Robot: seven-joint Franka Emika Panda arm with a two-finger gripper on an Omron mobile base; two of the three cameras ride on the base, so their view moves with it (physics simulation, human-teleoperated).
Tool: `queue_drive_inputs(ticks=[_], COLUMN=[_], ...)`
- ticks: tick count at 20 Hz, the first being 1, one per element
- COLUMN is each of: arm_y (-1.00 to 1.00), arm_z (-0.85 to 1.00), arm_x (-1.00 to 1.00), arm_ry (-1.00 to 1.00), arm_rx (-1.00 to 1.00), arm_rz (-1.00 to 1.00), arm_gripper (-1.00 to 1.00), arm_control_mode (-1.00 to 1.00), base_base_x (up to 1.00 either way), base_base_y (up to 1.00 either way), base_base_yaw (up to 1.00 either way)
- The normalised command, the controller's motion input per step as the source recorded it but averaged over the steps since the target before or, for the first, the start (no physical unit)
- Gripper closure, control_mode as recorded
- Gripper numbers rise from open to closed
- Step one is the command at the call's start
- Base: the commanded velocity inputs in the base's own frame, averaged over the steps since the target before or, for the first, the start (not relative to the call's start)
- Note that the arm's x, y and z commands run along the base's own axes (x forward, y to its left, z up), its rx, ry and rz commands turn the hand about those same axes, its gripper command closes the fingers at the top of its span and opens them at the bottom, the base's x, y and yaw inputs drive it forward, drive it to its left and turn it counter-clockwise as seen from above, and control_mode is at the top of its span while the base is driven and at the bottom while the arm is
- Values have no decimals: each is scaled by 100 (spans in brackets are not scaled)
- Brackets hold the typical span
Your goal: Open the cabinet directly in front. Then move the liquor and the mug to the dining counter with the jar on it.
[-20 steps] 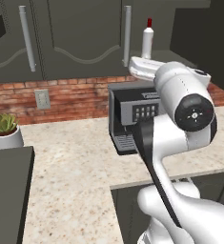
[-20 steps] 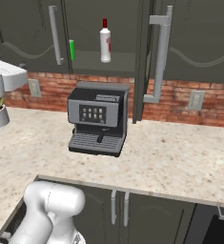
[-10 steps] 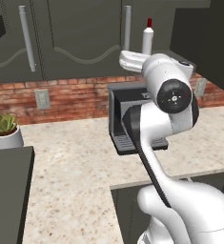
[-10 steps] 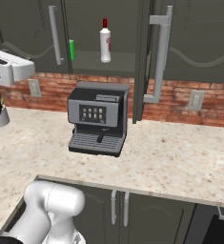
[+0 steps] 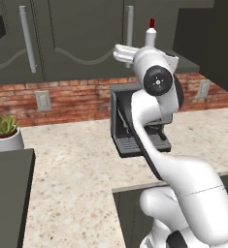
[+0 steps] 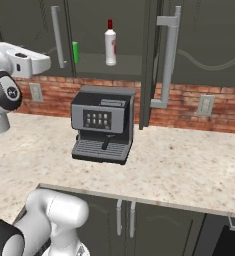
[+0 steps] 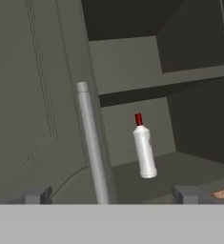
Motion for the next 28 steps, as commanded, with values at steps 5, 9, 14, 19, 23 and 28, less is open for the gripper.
queue_drive_inputs(ticks=[5,9,14,19,23,28], arm_y=[0,0,6,14,4,0], arm_z=[0,0,-3,-11,-3,0], arm_x=[66,67,62,66,69,69], arm_ry=[2,1,1,0,0,3], arm_rx=[0,0,-2,-3,-2,0], arm_rz=[0,0,0,0,0,0], arm_gripper=[-100,-100,-100,-100,-100,-100], arm_control_mode=[-100,-100,-100,-100,-100,-100], base_base_x=[0,0,0,0,0,0], base_base_y=[0,0,0,0,0,0], base_base_yaw=[0,0,0,0,0,0])
